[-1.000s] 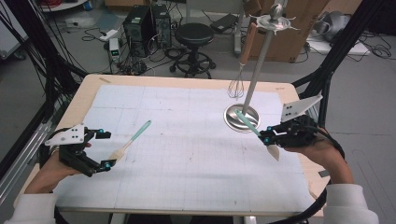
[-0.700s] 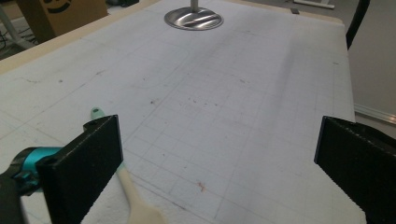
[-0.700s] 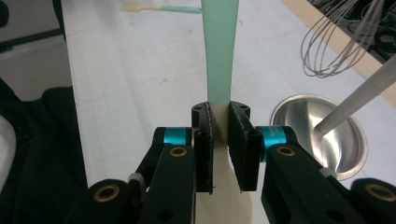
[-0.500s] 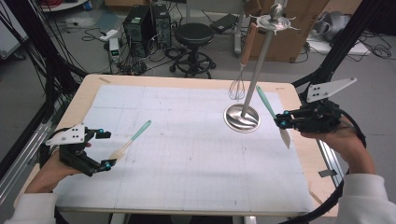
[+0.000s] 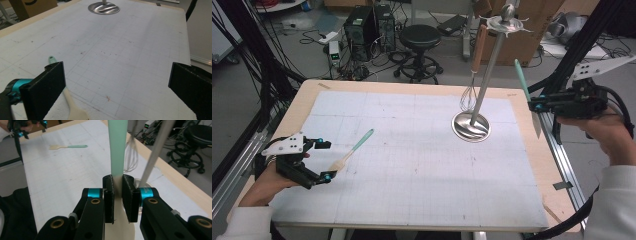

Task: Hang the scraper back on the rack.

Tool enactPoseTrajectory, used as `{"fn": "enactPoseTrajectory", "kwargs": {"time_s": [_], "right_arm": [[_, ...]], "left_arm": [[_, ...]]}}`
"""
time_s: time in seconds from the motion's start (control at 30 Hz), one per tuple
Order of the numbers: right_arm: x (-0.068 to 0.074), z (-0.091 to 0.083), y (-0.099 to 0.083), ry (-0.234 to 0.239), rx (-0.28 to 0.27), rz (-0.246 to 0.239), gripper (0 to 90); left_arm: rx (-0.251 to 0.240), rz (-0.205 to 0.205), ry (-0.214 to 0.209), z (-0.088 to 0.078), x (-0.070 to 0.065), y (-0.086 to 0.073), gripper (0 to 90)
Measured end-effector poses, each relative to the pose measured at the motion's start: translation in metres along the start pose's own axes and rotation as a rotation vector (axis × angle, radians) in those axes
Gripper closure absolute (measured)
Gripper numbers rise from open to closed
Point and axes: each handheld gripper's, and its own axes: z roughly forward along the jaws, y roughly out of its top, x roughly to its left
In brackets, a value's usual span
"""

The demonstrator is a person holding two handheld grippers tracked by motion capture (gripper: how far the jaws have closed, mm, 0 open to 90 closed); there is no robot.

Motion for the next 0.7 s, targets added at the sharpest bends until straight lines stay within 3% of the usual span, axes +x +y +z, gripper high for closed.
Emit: {"fn": "enactPoseTrajectory", "kwargs": {"time_s": [0.3,0.7], "right_arm": [[-0.024,-0.022,0.006,-0.036,-0.014,0.031,80.6],[-0.042,-0.029,0.019,-0.064,0.004,0.03,80.6]], "left_arm": [[0.015,0.005,0.005,0.002,-0.001,0.0,1.7],[0.008,0.0,0.005,0.0,0.0,-0.001,1.7]]}}
